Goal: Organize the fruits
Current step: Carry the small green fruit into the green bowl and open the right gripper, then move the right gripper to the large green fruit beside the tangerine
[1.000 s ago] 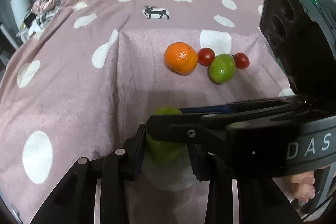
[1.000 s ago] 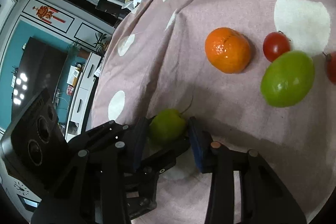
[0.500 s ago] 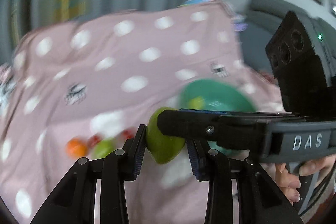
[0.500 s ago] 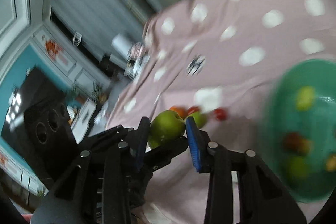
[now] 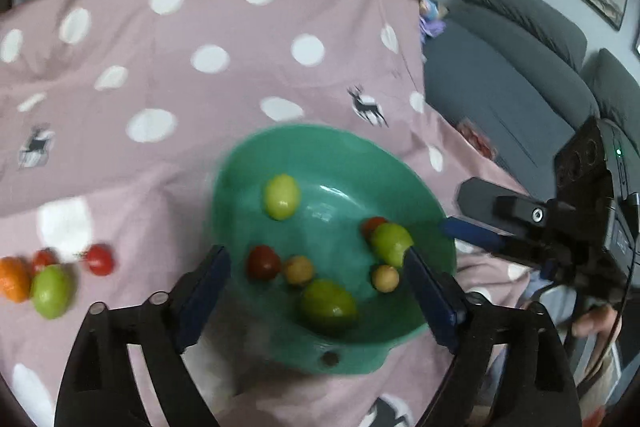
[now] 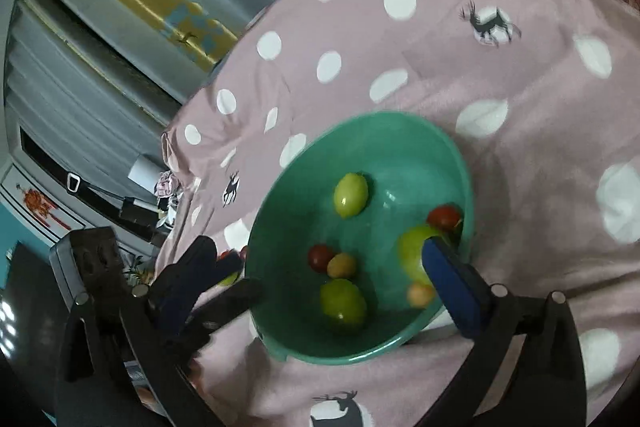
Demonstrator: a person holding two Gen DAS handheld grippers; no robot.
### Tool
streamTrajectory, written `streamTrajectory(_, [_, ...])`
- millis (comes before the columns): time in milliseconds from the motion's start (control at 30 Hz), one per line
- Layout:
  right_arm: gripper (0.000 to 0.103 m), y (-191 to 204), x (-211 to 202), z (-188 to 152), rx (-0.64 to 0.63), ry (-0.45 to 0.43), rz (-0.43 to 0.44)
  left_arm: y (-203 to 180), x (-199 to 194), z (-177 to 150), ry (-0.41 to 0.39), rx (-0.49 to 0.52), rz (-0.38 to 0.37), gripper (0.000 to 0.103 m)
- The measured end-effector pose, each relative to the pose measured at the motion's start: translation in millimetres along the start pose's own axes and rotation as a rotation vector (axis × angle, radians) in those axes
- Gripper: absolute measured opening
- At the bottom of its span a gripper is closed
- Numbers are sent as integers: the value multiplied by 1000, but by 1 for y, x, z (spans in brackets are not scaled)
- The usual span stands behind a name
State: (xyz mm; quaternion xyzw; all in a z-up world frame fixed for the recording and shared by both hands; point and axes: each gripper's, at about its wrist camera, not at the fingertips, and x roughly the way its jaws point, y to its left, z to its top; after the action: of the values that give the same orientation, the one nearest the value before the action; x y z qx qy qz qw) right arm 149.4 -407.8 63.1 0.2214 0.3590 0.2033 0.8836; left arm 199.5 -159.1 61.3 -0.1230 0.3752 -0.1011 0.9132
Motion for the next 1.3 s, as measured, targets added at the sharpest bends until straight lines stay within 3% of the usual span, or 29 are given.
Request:
streamTrajectory(67, [103, 10, -3, -2, -32, -13, -10, 9, -20, -7, -19, 3, 13, 101])
streamTrajectory(133, [103, 15, -2, -5, -38, 8, 19, 22, -35, -12, -10, 5, 26, 101])
streamTrajectory(300, [103, 50, 21, -15, -52, 58, 65, 69, -74, -29, 14, 31, 179, 102])
streamTrajectory(467, [103, 100, 59, -29, -161, 139, 123, 133, -97, -39, 42, -85, 210, 102])
streamTrajectory(567, [103, 128, 90, -37, -227, 195, 141, 162, -91, -40, 53, -125, 273, 102])
streamTrajectory(700, [101, 149, 146, -51, -291, 300, 126, 174, -73, -39, 104, -38, 307, 102])
streamTrajectory(767, [101, 156, 166, -58, -348, 323, 78, 171, -67, -38, 105, 48, 344, 101])
streamTrajectory(867, [100, 167, 180, -59, -433, 311, 25, 167, -63, -33, 112, 92, 205, 102])
streamTrajectory(1067, [99, 162, 176, -38, -335, 287, 68, 167, -65, -31, 117, 86, 140, 101])
streamTrajectory(1200, [97, 189, 153, -43, -387, 270, 216, 176, -66, -30, 90, 17, 94, 101])
streamTrajectory(1300, [95, 197, 154, -50, -410, 279, 235, 181, -55, -35, 77, -29, 50, 101])
